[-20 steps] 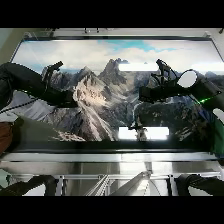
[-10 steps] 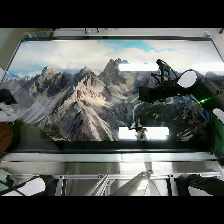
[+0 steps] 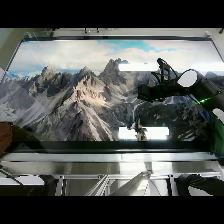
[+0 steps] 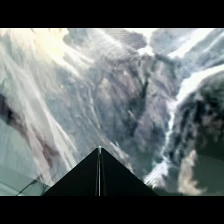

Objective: Fold the shirts.

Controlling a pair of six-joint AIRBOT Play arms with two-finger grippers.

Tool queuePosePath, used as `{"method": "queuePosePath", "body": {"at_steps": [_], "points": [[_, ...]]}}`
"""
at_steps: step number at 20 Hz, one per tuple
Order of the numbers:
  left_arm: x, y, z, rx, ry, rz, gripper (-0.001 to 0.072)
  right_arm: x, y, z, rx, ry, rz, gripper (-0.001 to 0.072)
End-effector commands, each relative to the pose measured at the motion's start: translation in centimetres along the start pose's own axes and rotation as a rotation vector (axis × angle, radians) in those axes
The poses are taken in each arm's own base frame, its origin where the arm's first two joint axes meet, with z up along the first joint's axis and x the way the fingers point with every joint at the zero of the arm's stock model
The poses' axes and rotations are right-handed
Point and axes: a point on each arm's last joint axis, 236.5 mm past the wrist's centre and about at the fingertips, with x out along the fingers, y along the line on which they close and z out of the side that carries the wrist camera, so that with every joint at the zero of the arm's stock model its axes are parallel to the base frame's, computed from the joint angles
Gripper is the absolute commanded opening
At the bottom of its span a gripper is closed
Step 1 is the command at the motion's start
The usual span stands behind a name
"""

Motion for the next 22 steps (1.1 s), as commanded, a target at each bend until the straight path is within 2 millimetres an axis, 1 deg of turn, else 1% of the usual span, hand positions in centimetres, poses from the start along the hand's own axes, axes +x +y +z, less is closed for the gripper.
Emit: {"method": "queuePosePath", "body": {"at_steps": [1, 2, 3, 4, 5, 6, 7, 8, 9, 10, 11, 12, 13, 14, 15, 16, 18, 19, 20, 21, 22], "points": [[2.6, -1.7, 2.4, 0.038, -0.011, -0.014, 0.0685, 0.0, 0.2, 0.1, 0.003, -0.003, 0.006, 0.0016], [3.0, -2.8, 2.8, 0.062, -0.007, -0.017, 0.0544, 0.0, 0.2, 0.1, 0.004, -0.003, 0.006, 0.0017], [3.4, -3.9, 2.8, 0.087, 0.006, -0.022, 0.0285, 0.0, 0.2, 0.1, 0.004, -0.003, 0.006, 0.0017], [3.7, -5.5, 2.7, 0.119, 0.021, -0.033, 0.001, 0.0, 0.2, 0.1, 0.003, -0.003, 0.006, 0.0016], [3.6, -7.9, 2.7, 0.151, 0.02, -0.066, 0.0015, 0.0, 0.2, 0.0, 0.003, -0.002, 0.006, 0.0017], [3.0, -11.0, 2.4, 0.181, 0.023, -0.132, 0.0016, 0.0, 0.2, 0.0, 0.004, 0.0, 0.006, 0.0016], [1.9, -15.7, 1.4, 0.237, 0.042, -0.255, 0.0016, 0.0, 0.2, 0.0, 0.003, 0.001, 0.006, 0.0016], [0.4, -20.8, -0.4, 0.318, 0.079, -0.39, 0.0016, 0.0, 0.2, -0.1, 0.003, 0.004, 0.006, 0.0016], [-1.7, -26.2, -3.4, 0.411, 0.142, -0.526, 0.0016, 0.0, 0.2, -0.1, 0.003, 0.006, 0.006, 0.0016], [-3.9, -31.0, -7.2, 0.512, 0.224, -0.635, 0.0016, 0.0, 0.2, -0.2, 0.003, 0.008, 0.006, 0.0016], [-6.0, -34.8, -11.6, 0.643, 0.307, -0.719, 0.0017, 0.0, 0.1, -0.2, 0.003, 0.008, 0.005, 0.0017], [-7.9, -37.9, -16.7, 0.798, 0.4, -0.774, 0.0017, 0.0, 0.2, -0.2, 0.003, 0.008, 0.006, 0.0017], [-9.1, -39.9, -21.1, 0.94, 0.454, -0.792, 0.0017, 0.0, 0.2, -0.4, 0.003, 0.015, 0.006, 0.0017], [-10.0, -41.8, -25.6, 1.066, 0.489, -0.807, 0.0017, 0.0, 0.1, -1.1, 0.002, 0.045, 0.004, 0.0017], [-10.7, -43.2, -29.4, 1.177, 0.517, -0.828, 0.0017, -0.1, 0.1, -1.8, 0.002, 0.077, 0.003, 0.0016], [-11.2, -44.3, -33.5, 1.283, 0.553, -0.846, 0.0017, -0.1, 0.0, -2.6, 0.001, 0.11, 0.001, 0.0017], [-11.6, -45.4, -39.9, 1.396, 0.624, -0.857, 0.0016, -0.3, -0.2, -3.7, -0.003, 0.159, -0.007, 0.0016], [-11.6, -45.7, -42.4, 1.442, 0.646, -0.855, 0.0016, -0.5, -0.6, -4.2, -0.014, 0.179, -0.025, 0.0017], [-11.1, -45.4, -44.3, 1.497, 0.661, -0.814, 0.0013, -0.7, -1.2, -4.6, -0.029, 0.196, -0.051, 0.0017], [-10.1, -44.8, -45.7, 1.542, 0.675, -0.744, 0.0015, -1.0, -1.9, -4.8, -0.037, 0.208, -0.072, 0.0017], [-8.8, -44.1, -46.3, 1.567, 0.673, -0.65, 0.0106, -1.6, -2.5, -4.9, -0.033, 0.215, -0.087, 0.0016]]}}
